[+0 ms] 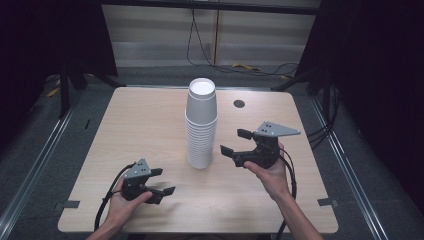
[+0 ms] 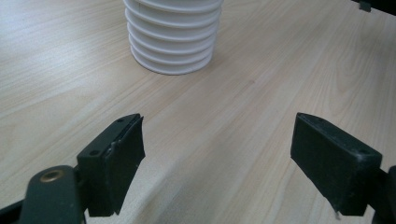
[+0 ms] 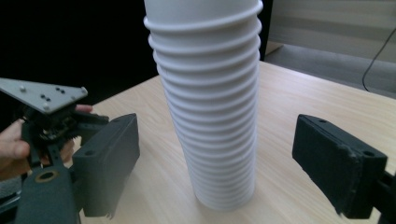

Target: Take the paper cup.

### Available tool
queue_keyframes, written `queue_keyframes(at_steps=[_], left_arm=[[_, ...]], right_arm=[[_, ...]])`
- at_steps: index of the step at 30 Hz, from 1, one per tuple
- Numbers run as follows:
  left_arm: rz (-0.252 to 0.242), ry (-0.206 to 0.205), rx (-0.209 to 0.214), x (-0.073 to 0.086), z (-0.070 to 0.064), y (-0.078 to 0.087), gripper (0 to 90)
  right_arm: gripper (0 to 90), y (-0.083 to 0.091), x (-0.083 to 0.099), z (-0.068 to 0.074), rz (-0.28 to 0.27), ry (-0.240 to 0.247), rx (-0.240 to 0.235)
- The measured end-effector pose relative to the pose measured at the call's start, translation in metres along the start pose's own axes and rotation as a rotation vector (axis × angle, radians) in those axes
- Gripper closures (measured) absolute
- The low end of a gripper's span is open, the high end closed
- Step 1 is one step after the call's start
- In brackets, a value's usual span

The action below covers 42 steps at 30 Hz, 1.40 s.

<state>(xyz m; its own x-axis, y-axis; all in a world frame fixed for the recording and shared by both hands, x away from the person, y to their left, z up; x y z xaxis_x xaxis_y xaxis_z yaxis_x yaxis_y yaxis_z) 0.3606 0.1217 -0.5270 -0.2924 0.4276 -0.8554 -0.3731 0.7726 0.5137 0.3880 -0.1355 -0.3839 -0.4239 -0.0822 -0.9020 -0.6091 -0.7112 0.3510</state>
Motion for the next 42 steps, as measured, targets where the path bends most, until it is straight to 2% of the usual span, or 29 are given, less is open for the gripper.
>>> queue_keyframes(at_steps=[8, 11, 18, 21, 27, 34, 42], left_arm=[[0.024, 0.006, 0.009, 0.003, -0.002, -0.001, 17.3], [0.011, 0.004, 0.002, 0.001, 0.000, 0.000, 17.4], [0.013, -0.001, 0.011, 0.002, -0.003, 0.000, 17.3], [0.020, -0.006, 0.004, 0.002, -0.002, 0.000, 17.4], [0.019, -0.009, 0.007, 0.003, -0.002, 0.000, 17.3], [0.021, -0.011, 0.005, 0.003, -0.002, 0.000, 17.3], [0.021, -0.010, 0.006, 0.003, -0.002, 0.000, 17.3]], right_arm=[[16.3, -0.009, -0.022, 0.012, -0.001, 0.023, -0.022], [16.3, -0.010, -0.032, 0.013, -0.016, 0.032, -0.026], [15.0, -0.015, -0.052, 0.017, -0.028, 0.056, -0.048], [18.3, -0.014, -0.062, 0.018, -0.033, 0.067, -0.082], [17.8, -0.014, -0.081, 0.018, -0.035, 0.083, -0.088], [18.3, -0.022, -0.092, 0.021, -0.005, 0.112, -0.099], [15.2, -0.033, -0.102, 0.019, 0.032, 0.114, -0.094]])
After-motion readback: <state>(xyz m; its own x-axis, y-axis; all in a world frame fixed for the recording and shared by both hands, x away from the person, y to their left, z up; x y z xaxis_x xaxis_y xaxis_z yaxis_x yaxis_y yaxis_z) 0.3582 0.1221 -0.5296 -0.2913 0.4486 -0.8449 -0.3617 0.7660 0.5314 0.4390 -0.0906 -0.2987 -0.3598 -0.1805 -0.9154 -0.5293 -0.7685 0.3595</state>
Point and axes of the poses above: each handheld gripper's, and its own axes: y roughly backward along the jaws, x roughly out of its underside, z roughly to its left, the point moved 7 cm from there along -y, roughly forward along the jaws, and after that the axes turned 7 degrees about -y, right-handed, at the moved point
